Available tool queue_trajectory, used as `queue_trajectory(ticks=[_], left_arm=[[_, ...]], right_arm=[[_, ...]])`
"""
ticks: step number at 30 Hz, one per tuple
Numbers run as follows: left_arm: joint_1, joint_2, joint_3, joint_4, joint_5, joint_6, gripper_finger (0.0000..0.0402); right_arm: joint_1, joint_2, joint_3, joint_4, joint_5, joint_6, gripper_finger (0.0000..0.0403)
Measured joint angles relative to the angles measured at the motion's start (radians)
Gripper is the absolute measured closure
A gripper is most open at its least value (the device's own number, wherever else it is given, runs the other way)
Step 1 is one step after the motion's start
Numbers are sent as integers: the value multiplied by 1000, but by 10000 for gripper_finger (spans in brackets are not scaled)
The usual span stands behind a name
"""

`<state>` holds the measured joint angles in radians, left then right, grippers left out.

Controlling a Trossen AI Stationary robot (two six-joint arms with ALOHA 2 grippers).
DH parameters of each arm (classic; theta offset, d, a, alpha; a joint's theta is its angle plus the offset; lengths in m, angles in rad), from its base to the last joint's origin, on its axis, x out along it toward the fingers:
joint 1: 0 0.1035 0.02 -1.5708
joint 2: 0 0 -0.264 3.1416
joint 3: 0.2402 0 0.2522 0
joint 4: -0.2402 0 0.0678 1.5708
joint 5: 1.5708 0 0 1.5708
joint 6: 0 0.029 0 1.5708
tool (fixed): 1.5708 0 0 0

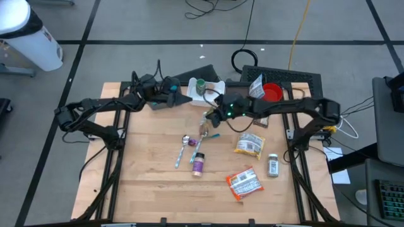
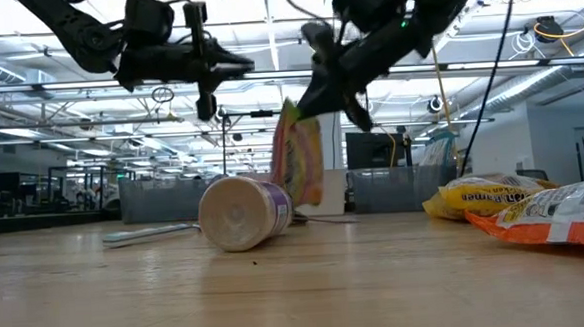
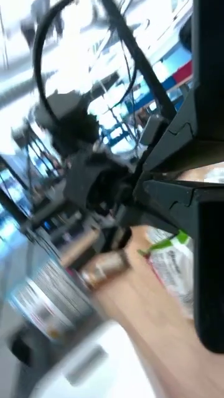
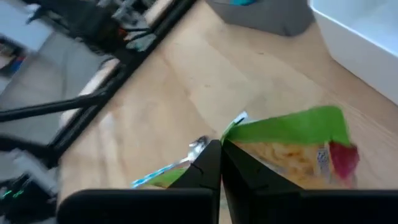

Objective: Pick & Place Food Item
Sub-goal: Put the green noodle pack into the right black bin

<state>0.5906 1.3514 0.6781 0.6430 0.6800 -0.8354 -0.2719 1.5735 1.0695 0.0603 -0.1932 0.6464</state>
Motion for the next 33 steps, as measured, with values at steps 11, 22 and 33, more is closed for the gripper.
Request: queue_trajectory(ticks=[11, 22, 33], left_arm=[[-73, 4, 317, -443, -19, 324, 366], [-130, 89, 803, -1166, -237, 847, 366], [-240, 266, 1033, -1270, -221, 820, 311]], right_arm=[[-15, -221, 0, -180, -132, -94, 403], [34, -295, 116, -298, -407, -225, 403], [53, -280, 221, -357, -500, -243, 403]])
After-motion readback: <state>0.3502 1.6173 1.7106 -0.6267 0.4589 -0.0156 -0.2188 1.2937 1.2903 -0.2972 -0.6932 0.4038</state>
